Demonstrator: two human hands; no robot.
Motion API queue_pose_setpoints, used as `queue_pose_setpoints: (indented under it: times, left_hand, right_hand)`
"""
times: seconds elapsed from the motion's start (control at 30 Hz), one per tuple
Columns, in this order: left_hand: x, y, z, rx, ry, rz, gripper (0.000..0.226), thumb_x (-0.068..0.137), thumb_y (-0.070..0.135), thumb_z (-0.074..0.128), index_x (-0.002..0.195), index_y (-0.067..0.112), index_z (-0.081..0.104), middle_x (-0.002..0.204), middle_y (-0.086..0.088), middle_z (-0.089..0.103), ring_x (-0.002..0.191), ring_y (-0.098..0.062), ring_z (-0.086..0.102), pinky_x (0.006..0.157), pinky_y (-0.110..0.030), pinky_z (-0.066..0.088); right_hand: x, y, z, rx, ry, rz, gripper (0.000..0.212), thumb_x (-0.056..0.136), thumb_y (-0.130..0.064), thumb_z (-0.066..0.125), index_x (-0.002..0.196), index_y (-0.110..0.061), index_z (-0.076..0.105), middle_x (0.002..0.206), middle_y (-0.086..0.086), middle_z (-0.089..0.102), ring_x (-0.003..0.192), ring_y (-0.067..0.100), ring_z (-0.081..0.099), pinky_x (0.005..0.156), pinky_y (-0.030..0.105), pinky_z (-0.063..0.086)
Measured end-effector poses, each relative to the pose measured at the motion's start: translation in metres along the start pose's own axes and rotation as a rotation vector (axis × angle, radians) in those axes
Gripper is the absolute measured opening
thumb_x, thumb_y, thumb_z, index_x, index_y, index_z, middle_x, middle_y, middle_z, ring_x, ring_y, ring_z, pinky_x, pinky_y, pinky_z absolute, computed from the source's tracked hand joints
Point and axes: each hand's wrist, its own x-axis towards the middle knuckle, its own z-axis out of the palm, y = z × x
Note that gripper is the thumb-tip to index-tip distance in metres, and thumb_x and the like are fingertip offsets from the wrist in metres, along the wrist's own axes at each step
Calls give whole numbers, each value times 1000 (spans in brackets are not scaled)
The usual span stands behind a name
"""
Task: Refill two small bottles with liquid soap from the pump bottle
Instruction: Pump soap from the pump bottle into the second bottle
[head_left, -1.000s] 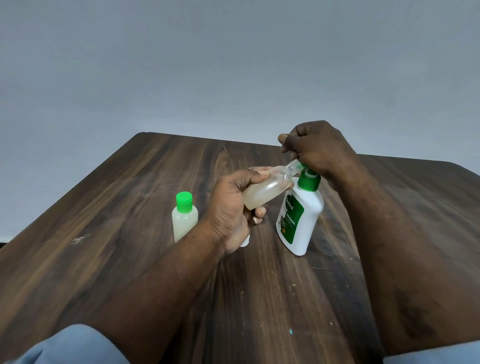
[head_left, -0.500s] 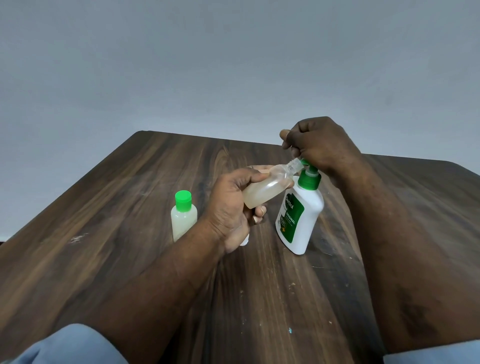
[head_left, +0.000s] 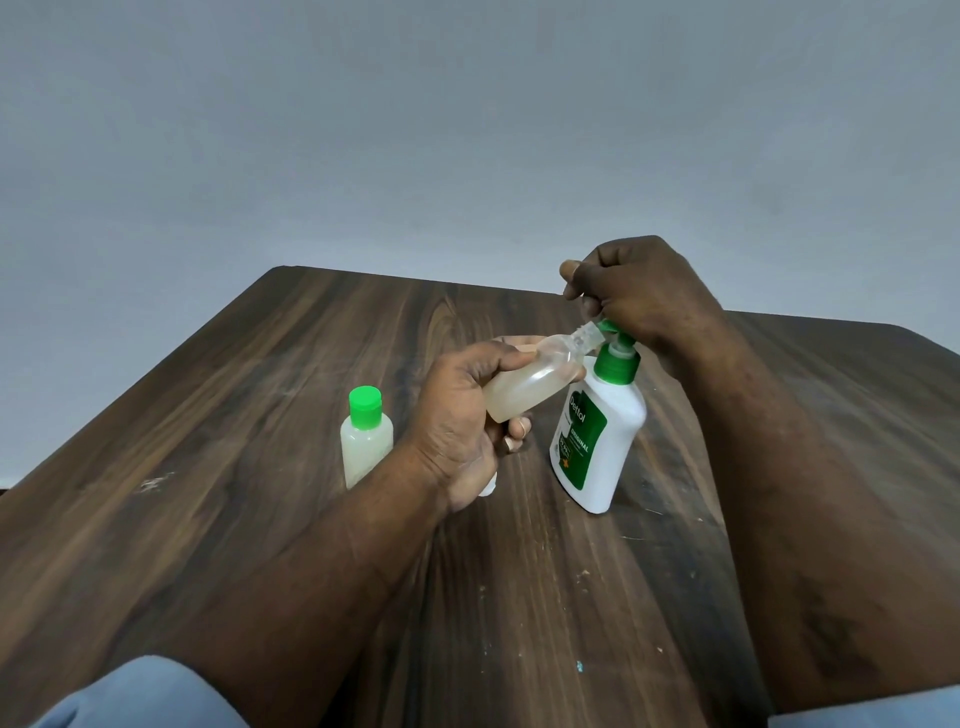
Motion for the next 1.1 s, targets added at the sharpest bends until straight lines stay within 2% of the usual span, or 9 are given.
queue_pose_setpoints:
  times: [0.1, 0.23, 0.33, 0.47, 0.57, 0.67, 0.83, 1.1]
  left_hand:
    - [0, 0, 0, 8, 1, 9, 58, 75, 29, 62, 126, 1, 67, 134, -39, 59, 46, -13, 44, 42, -22, 36]
    - [1, 0, 0, 8, 12, 11, 62, 75, 30, 63, 128, -1, 64, 134, -41, 56, 44, -12, 46, 41, -22, 36]
    - [2, -1, -1, -5, 18, 7, 64, 74, 29, 64, 130, -2, 62, 136, -41, 56, 45, -12, 45, 40, -22, 37]
    - [1, 0, -1, -8, 6, -4, 57, 75, 27, 62, 126, 0, 66, 133, -37, 60, 45, -12, 43, 40, -22, 36]
    - [1, 1, -1, 1, 15, 4, 61, 74, 28, 63, 128, 0, 65, 134, -38, 59, 45, -12, 45, 40, -22, 36]
    - [1, 0, -1, 8, 16, 10, 62, 74, 30, 64, 129, 0, 65, 135, -40, 57, 45, -12, 47, 41, -22, 37]
    - [1, 0, 0, 5, 11, 12, 60, 75, 29, 62, 127, 1, 65, 135, -40, 57, 44, -12, 47, 41, -21, 36]
    - [1, 0, -1, 4, 1, 13, 62, 75, 29, 63, 130, 0, 63, 136, -39, 57, 45, -11, 48, 40, -22, 38]
  right_hand:
    - [-2, -2, 4, -6, -17, 6, 26, 98, -29, 71, 75, -16, 75, 62, -14, 64, 61, 5, 56, 61, 26, 45]
    - [-3, -1, 6, -17, -36, 35, 27, 97, -25, 71, 71, -18, 74, 60, -13, 65, 64, 9, 58, 67, 33, 51]
    - [-3, -1, 6, 0, -33, 28, 28, 97, -30, 72, 73, -17, 75, 66, -7, 66, 64, 12, 58, 66, 31, 50]
    - [-2, 0, 3, 20, -13, 23, 26, 98, -25, 69, 73, -17, 74, 57, -18, 64, 63, 4, 58, 63, 28, 47]
    - [-1, -1, 1, 23, 8, 6, 26, 97, -28, 71, 74, -16, 75, 64, -16, 65, 65, 7, 58, 66, 31, 48]
    - [-2, -2, 3, 20, -10, 12, 25, 98, -25, 69, 75, -16, 75, 60, -19, 64, 64, 5, 58, 66, 31, 48]
    - [-6, -3, 6, -18, -43, 10, 29, 99, -34, 70, 76, -17, 75, 71, -2, 66, 65, 13, 57, 66, 32, 49]
    - [-4, -1, 4, 9, -19, 17, 28, 98, -33, 70, 78, -14, 76, 67, -6, 66, 62, 11, 57, 63, 31, 48]
